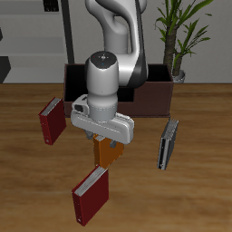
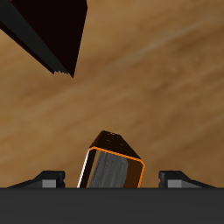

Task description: Place the orange book into the back desk caddy's left compartment

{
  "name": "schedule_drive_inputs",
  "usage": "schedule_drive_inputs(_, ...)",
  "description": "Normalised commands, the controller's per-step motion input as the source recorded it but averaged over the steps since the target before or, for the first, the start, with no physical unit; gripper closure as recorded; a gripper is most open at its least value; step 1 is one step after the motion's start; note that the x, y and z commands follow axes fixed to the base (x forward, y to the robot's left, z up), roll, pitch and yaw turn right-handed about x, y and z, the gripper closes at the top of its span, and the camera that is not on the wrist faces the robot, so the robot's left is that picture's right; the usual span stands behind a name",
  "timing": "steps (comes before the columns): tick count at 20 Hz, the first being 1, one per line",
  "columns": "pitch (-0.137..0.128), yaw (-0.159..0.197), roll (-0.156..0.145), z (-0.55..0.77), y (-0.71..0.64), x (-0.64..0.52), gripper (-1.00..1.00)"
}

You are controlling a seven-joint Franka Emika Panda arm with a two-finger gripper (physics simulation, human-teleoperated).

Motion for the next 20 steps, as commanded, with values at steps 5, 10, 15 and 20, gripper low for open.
schedule_drive_inputs(5, 0.021, -0.022, 0.007, -0.12, -0.01, -0.04, 1.00)
schedule_drive_inputs(10, 0.000, -0.002, -0.024, 0.09, -0.18, -0.07, 1.00)
schedule_drive_inputs(15, -0.033, 0.036, -0.026, 0.35, -0.25, -0.15, 1.00)
schedule_drive_inputs(20, -0.070, 0.097, -0.049, 0.69, -0.34, -0.37, 1.00)
